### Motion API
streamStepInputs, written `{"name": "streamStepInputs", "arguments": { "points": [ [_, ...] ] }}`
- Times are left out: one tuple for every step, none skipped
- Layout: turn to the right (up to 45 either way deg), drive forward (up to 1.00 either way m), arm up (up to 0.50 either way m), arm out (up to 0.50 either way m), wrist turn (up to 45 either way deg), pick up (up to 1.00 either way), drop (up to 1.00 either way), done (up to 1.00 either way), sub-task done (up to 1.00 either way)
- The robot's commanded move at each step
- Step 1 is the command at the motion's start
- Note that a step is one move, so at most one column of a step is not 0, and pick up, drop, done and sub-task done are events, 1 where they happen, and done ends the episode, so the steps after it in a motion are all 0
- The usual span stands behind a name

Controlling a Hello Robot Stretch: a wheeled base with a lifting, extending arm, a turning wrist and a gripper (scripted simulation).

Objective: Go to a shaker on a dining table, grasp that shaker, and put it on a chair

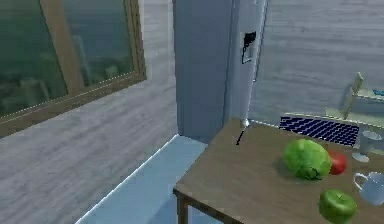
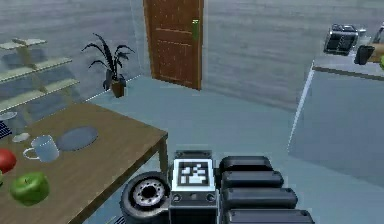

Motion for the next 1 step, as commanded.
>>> {"name": "streamStepInputs", "arguments": {
  "points": [
    [45.0, 0.00, 0.00, 0.00, 0.0, 0.00, 0.00, 0.00, 0.00]
  ]
}}
